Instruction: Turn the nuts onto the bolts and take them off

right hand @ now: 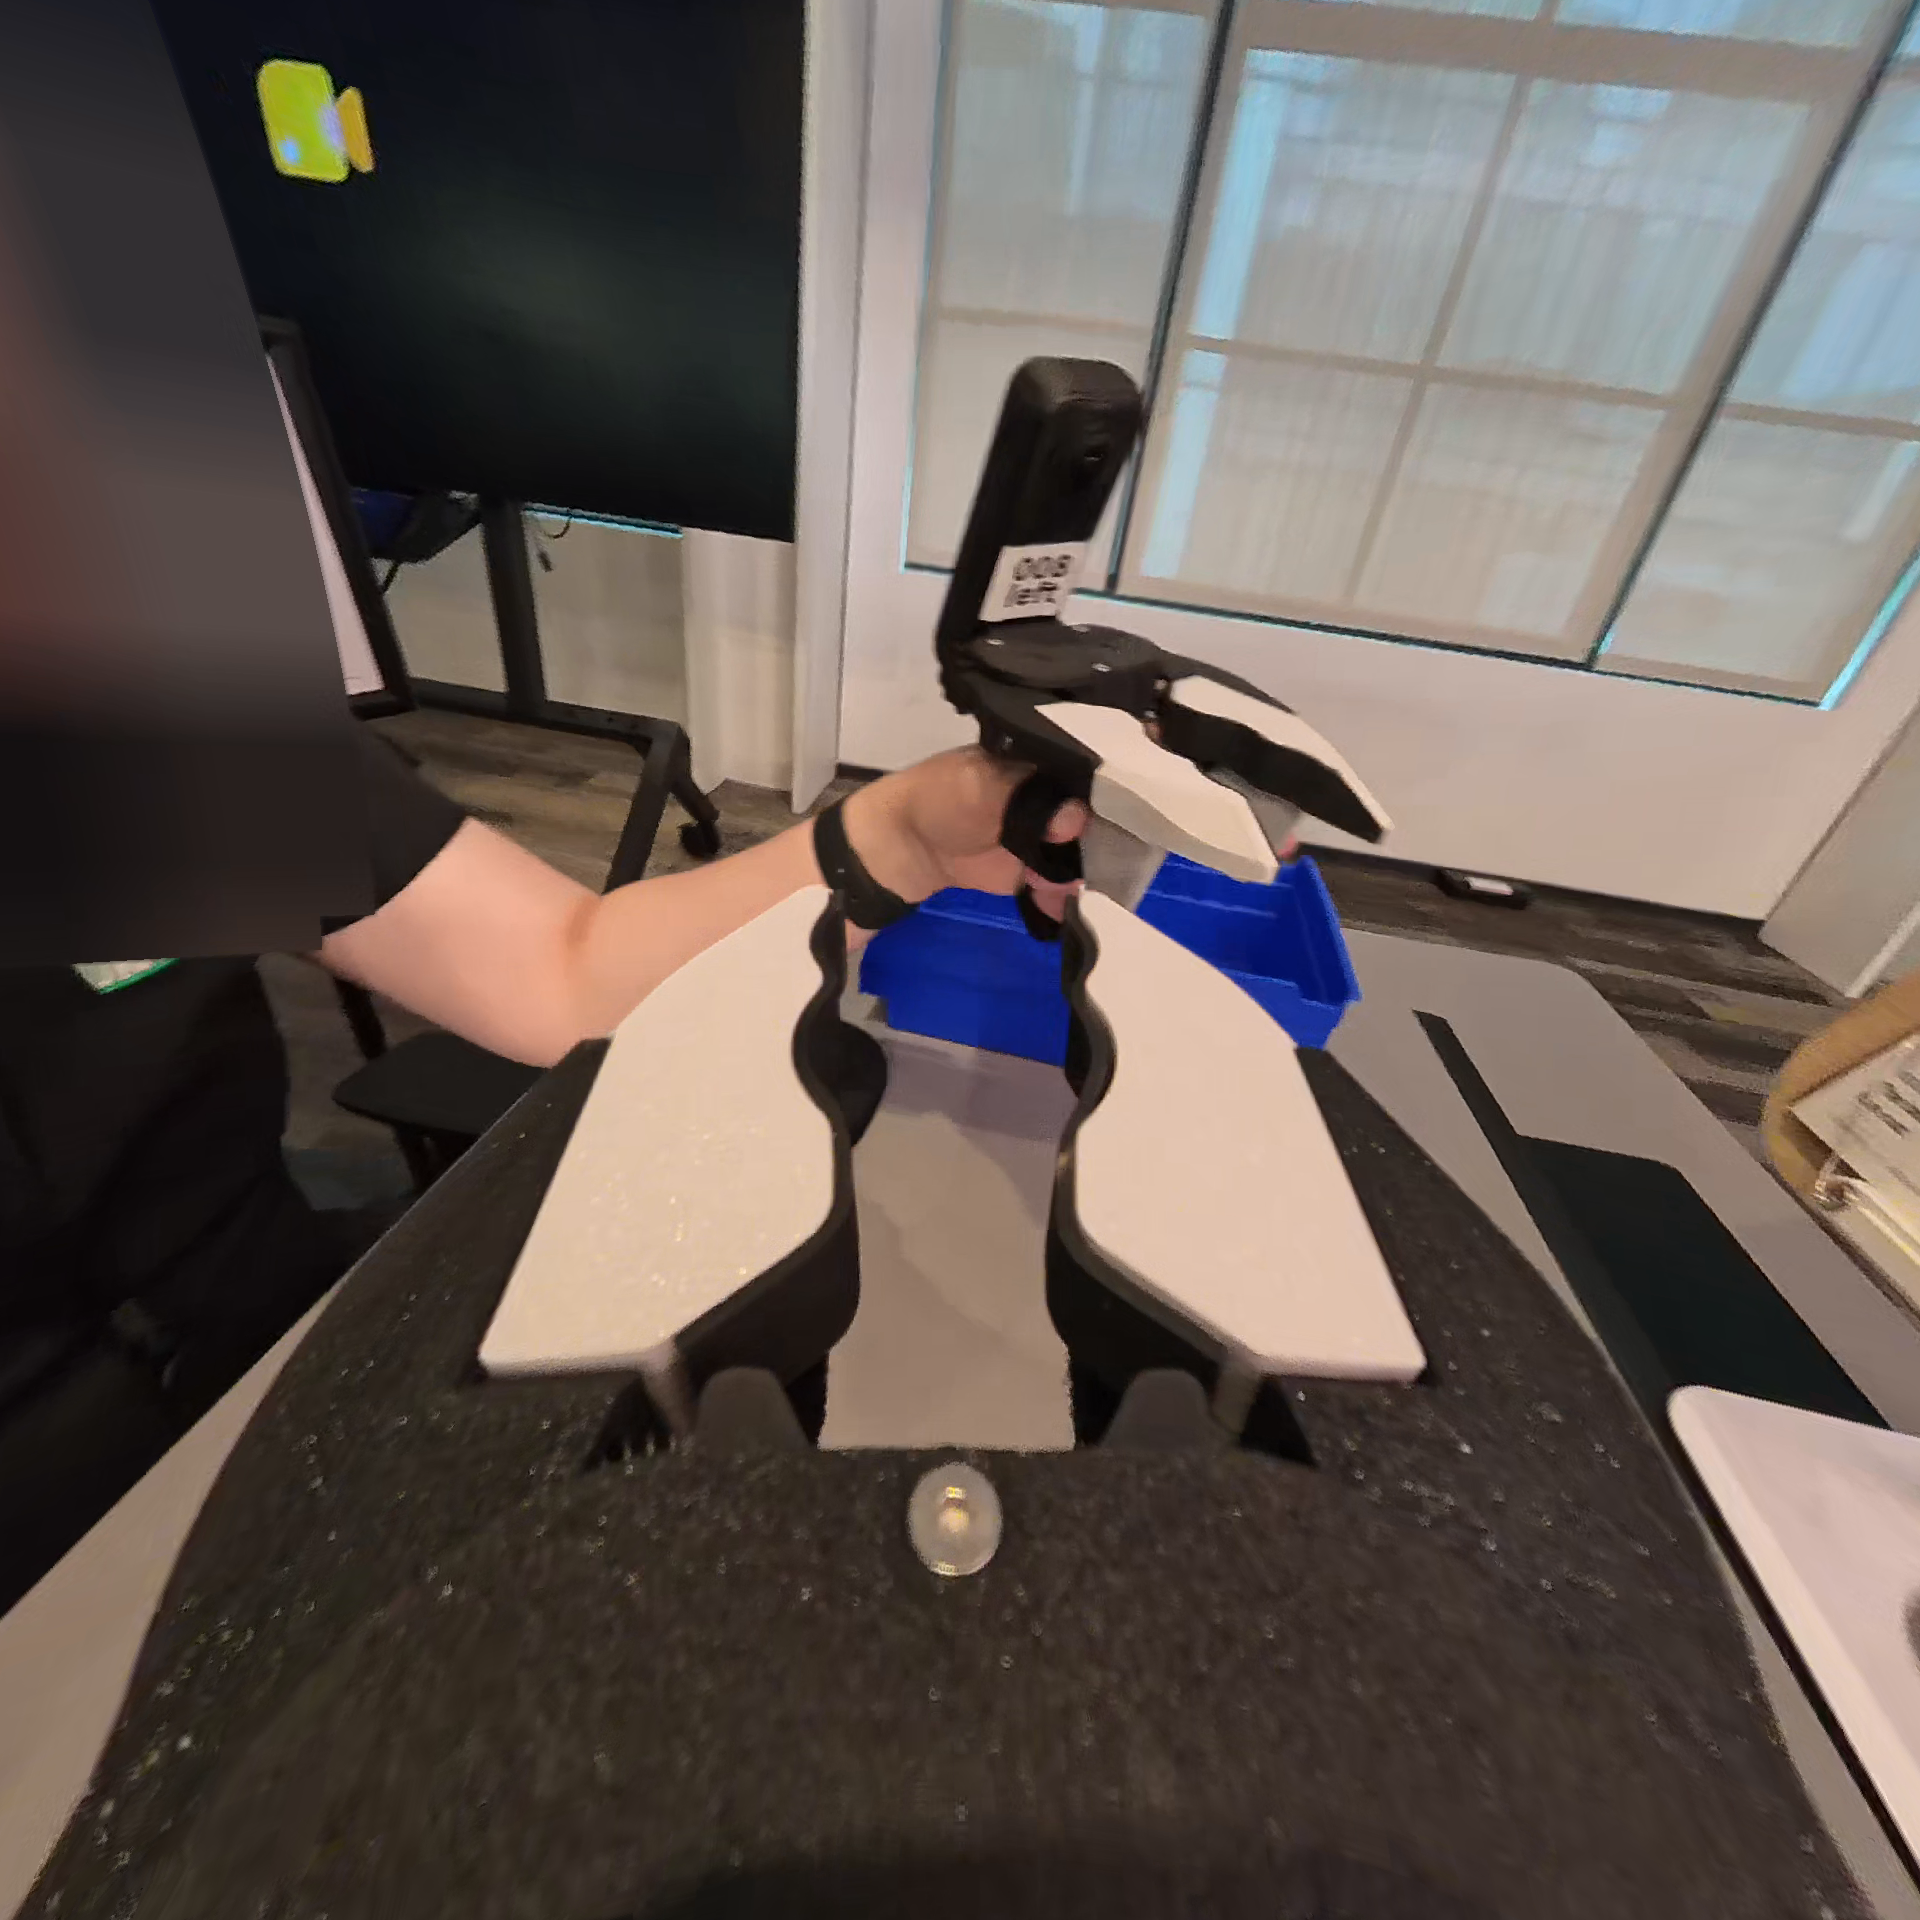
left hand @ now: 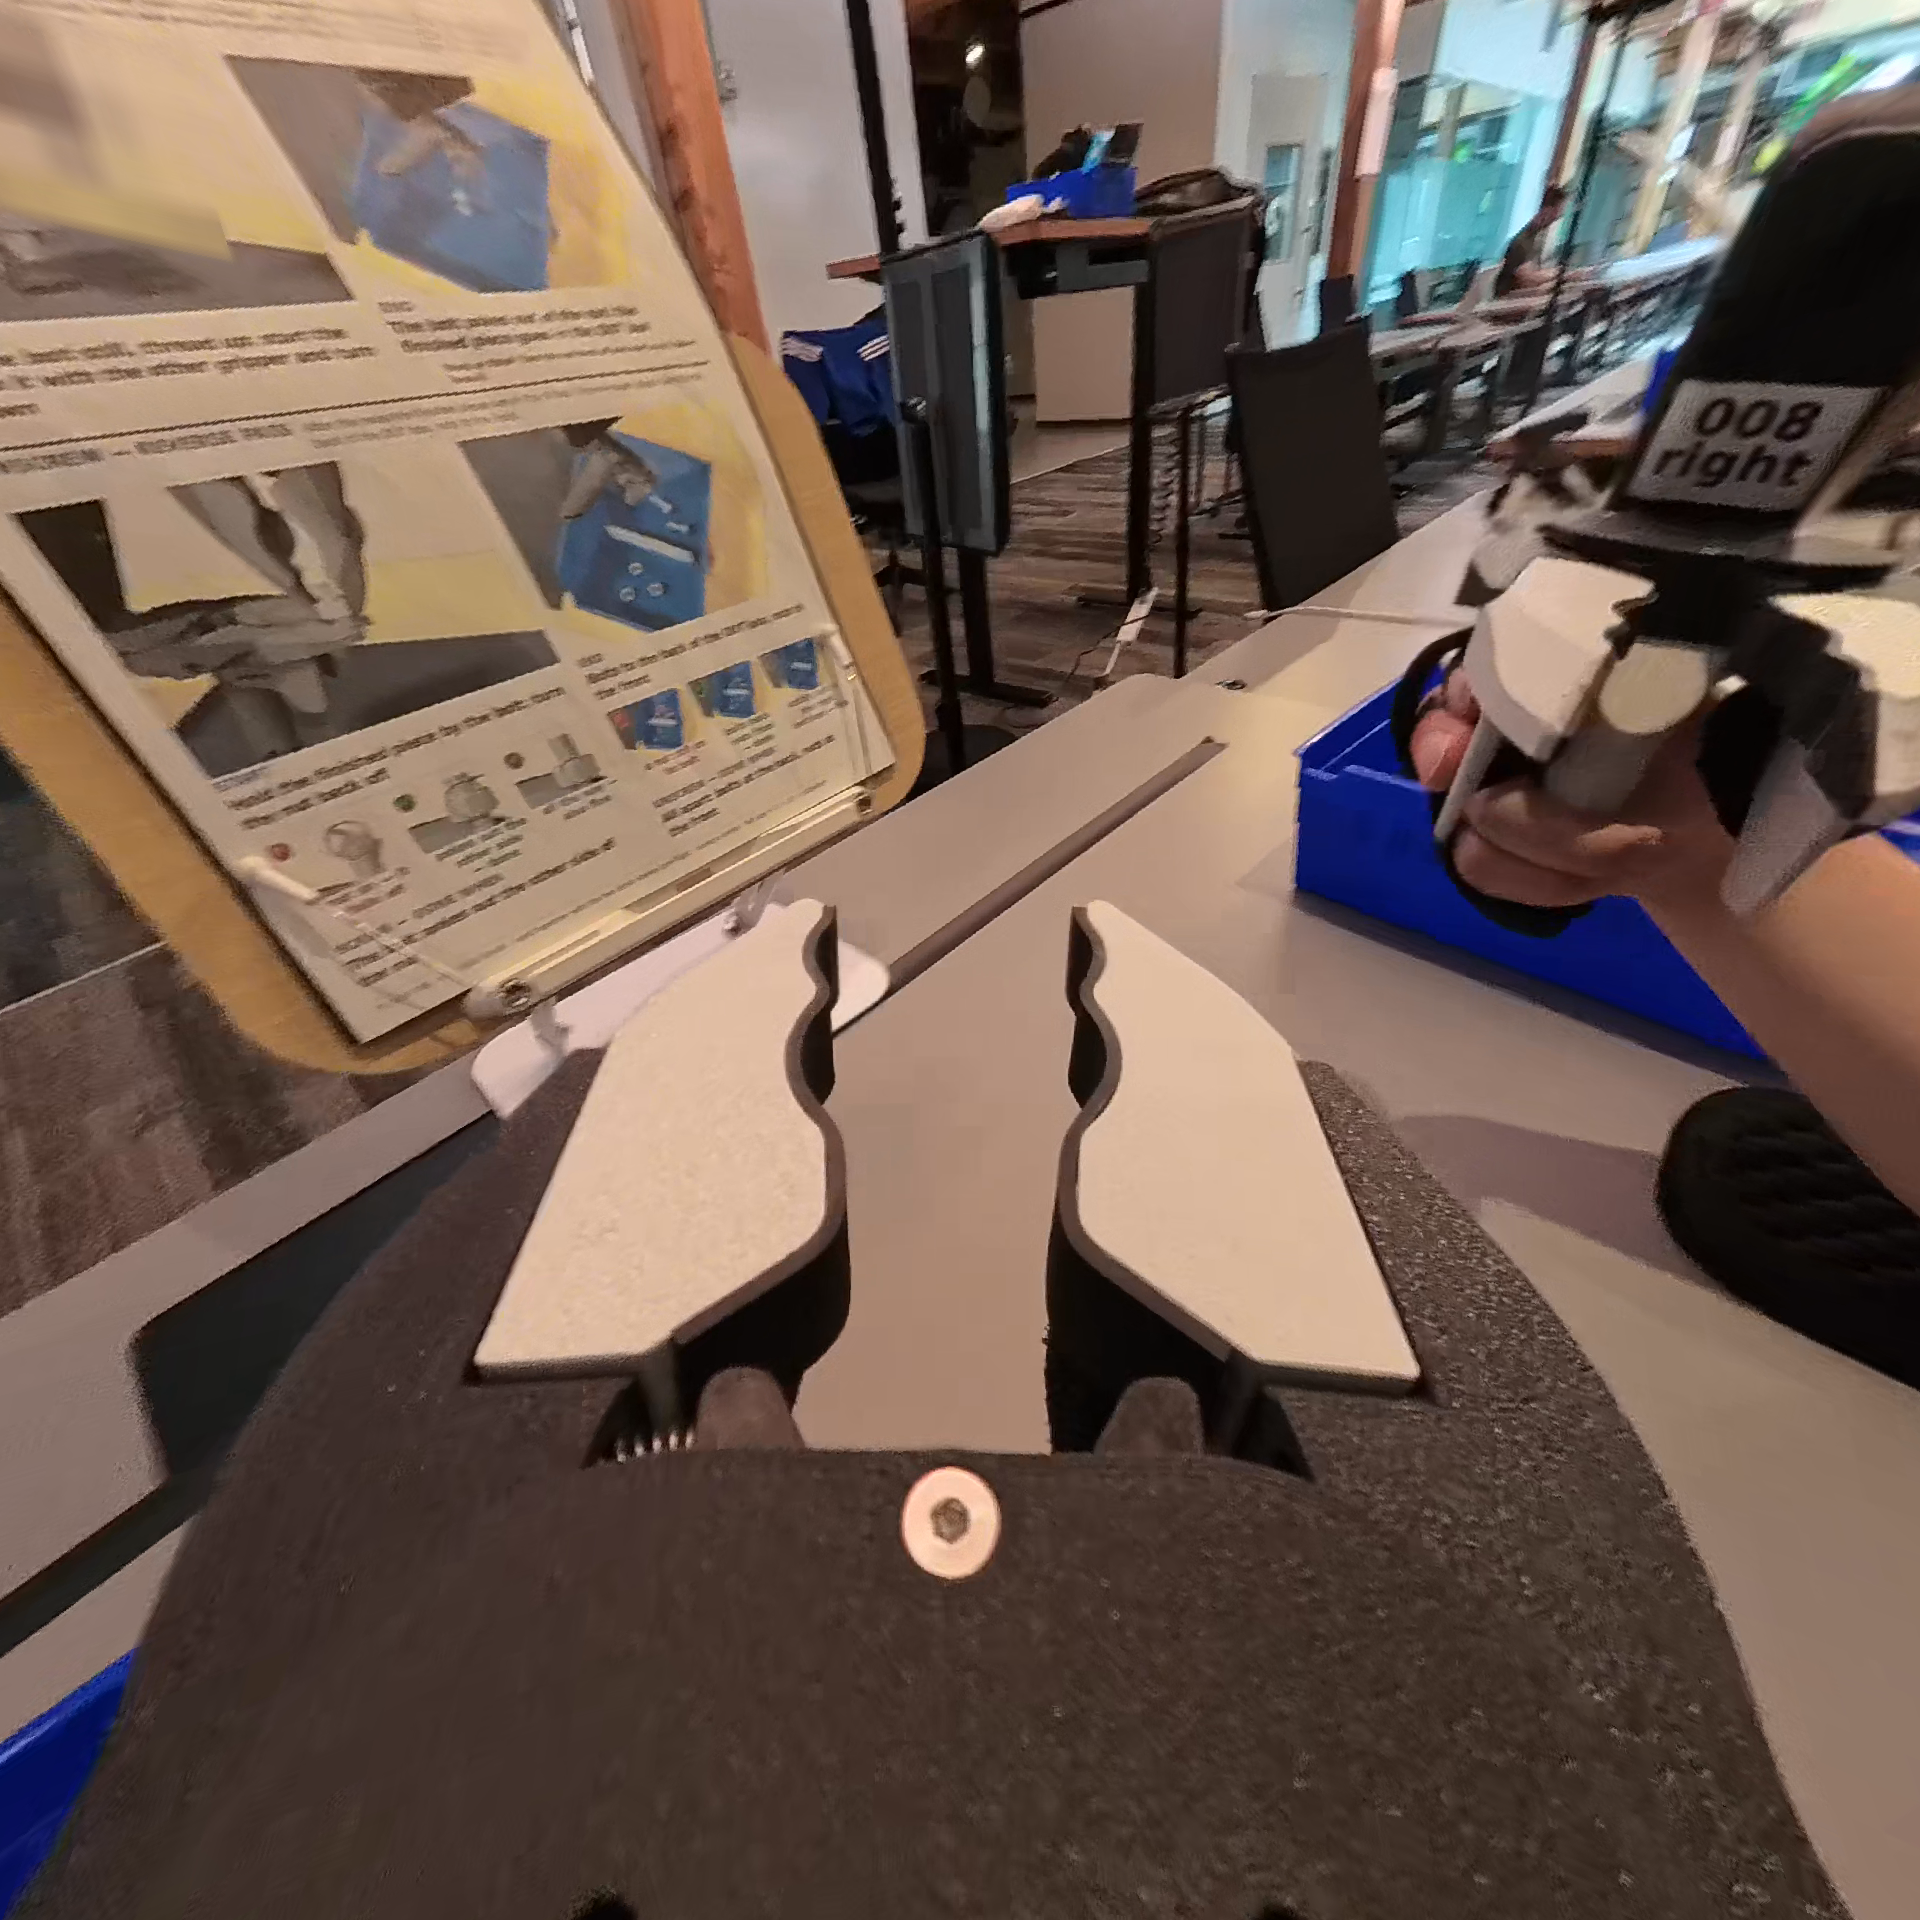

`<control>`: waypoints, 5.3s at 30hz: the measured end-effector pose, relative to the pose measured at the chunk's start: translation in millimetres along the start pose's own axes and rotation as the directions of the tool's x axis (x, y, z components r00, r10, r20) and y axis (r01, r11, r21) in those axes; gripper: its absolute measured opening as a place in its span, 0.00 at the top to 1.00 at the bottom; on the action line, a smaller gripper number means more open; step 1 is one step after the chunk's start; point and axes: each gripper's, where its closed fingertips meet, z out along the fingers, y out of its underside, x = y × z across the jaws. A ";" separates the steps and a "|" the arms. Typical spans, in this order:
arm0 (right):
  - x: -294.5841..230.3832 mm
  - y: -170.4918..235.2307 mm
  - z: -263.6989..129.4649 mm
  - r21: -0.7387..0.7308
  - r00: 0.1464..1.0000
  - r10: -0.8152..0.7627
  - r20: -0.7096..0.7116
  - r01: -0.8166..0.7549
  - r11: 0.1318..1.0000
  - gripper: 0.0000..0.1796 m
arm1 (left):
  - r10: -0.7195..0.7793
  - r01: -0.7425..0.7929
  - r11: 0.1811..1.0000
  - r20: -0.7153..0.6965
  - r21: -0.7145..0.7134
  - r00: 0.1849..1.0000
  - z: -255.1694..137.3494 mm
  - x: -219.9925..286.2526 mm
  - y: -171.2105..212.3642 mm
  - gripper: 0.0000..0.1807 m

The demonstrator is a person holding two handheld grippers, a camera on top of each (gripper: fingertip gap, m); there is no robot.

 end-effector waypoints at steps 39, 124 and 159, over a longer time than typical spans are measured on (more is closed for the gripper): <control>51.3 54.8 -20.8 -0.207 0.967 0.021 -0.253 -0.075 0.975 0.81 | 0.231 -0.318 0.026 -0.304 -0.948 0.924 -290.7 -139.1 255.3 0.84; 59.7 98.2 -90.7 -0.291 0.935 0.139 -0.327 -0.240 0.926 0.83 | 0.149 -0.705 0.379 -0.713 -0.599 0.685 58.8 103.6 224.5 0.89; 73.0 128.8 -101.6 -0.296 0.897 0.226 -0.379 -0.349 0.889 0.83 | 0.080 0.068 0.294 0.096 -0.953 0.992 -128.0 -213.6 262.6 0.91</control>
